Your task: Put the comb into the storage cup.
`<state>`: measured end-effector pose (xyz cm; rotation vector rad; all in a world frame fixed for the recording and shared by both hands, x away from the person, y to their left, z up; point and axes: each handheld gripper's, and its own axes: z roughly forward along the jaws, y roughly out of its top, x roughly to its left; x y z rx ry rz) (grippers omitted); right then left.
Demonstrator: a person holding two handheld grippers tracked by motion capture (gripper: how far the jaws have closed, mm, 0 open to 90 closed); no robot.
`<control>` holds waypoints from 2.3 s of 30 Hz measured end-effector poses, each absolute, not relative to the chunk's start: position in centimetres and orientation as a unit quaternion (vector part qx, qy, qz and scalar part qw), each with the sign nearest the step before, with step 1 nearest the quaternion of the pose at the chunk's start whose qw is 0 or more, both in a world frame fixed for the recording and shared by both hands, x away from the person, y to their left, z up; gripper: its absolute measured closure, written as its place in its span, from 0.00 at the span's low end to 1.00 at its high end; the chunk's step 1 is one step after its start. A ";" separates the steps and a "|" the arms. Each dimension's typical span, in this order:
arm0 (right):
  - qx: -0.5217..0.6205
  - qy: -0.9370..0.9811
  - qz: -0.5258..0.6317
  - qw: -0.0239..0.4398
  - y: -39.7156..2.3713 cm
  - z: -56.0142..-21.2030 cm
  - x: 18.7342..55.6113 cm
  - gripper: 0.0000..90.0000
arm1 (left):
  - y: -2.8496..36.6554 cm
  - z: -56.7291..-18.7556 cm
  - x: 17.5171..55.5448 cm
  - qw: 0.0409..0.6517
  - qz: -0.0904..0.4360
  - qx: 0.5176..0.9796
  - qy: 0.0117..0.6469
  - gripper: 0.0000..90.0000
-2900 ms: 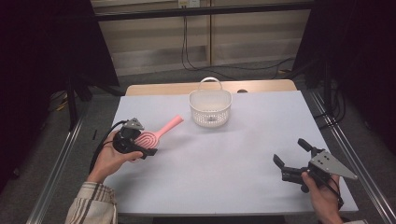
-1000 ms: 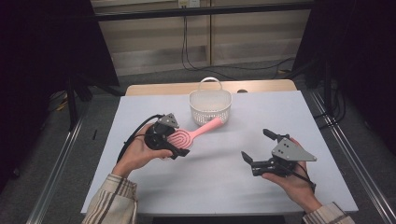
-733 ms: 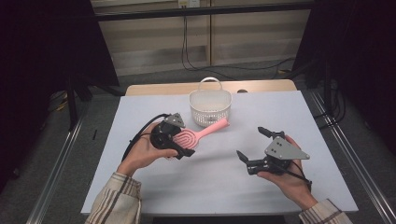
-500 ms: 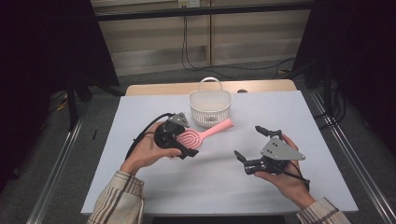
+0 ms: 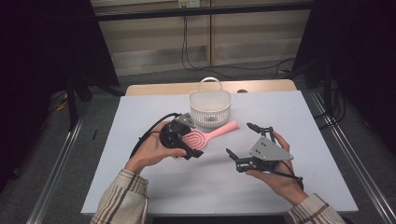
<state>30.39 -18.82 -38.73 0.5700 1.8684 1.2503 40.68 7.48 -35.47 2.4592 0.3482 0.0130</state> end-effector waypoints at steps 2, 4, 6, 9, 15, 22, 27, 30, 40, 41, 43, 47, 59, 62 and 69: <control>0.217 0.745 0.486 0.403 -18.4 -38.8 30.5 0.03 | 7.3 -35.6 40.7 0.322 0.003 0.937 0.132 0.22; 0.205 0.751 0.478 0.407 -18.1 -38.9 30.5 0.03 | 7.2 -35.7 40.7 0.322 0.001 0.938 0.132 0.22; 0.190 0.757 0.468 0.413 -17.7 -38.9 30.4 0.03 | 7.0 -35.7 40.6 0.319 0.000 0.939 0.131 0.22; 0.175 0.765 0.453 0.423 -17.2 -39.1 30.4 0.03 | 6.6 -35.7 40.7 0.315 -0.001 0.940 0.128 0.22; 0.155 0.772 0.434 0.438 -16.8 -39.5 30.2 0.05 | 6.0 -35.7 40.6 0.311 -0.004 0.943 0.121 0.22; 0.124 0.780 0.396 0.469 -16.5 -39.8 30.1 0.08 | 5.6 -36.0 40.5 0.306 -0.007 0.945 0.118 0.22; 0.094 0.788 0.365 0.488 -15.8 -40.3 30.2 0.12 | 5.6 -36.0 40.3 0.302 -0.011 0.946 0.113 0.22; 0.074 0.791 0.346 0.500 -15.3 -40.4 30.0 0.13 | 5.8 -35.9 40.3 0.301 -0.009 0.947 0.114 0.22; 0.019 0.786 0.291 0.545 -14.2 -40.2 30.2 0.22 | 5.8 -35.8 40.1 0.301 -0.009 0.947 0.114 0.22; 0.016 0.786 0.289 0.547 -14.1 -40.3 30.2 0.23 | 5.8 -35.8 40.1 0.300 -0.009 0.947 0.115 0.22; 0.012 0.784 0.280 0.554 -14.0 -40.3 30.2 0.25 | 5.7 -35.8 40.1 0.300 -0.008 0.947 0.116 0.22; 0.008 0.783 0.263 0.564 -13.6 -40.6 30.3 0.28 | 5.5 -35.9 40.1 0.296 -0.011 0.948 0.118 0.22; -0.003 0.773 0.226 0.593 -12.6 -41.5 30.3 0.50 | 5.4 -36.0 40.1 0.289 -0.011 0.950 0.120 0.22; -0.009 0.772 0.230 0.593 -12.4 -41.5 30.2 0.53 | 5.5 -36.0 40.1 0.290 -0.012 0.949 0.120 0.22; -0.024 0.765 0.222 0.604 -11.9 -42.0 30.0 0.65 | 5.4 -35.8 40.0 0.292 -0.016 0.949 0.119 0.22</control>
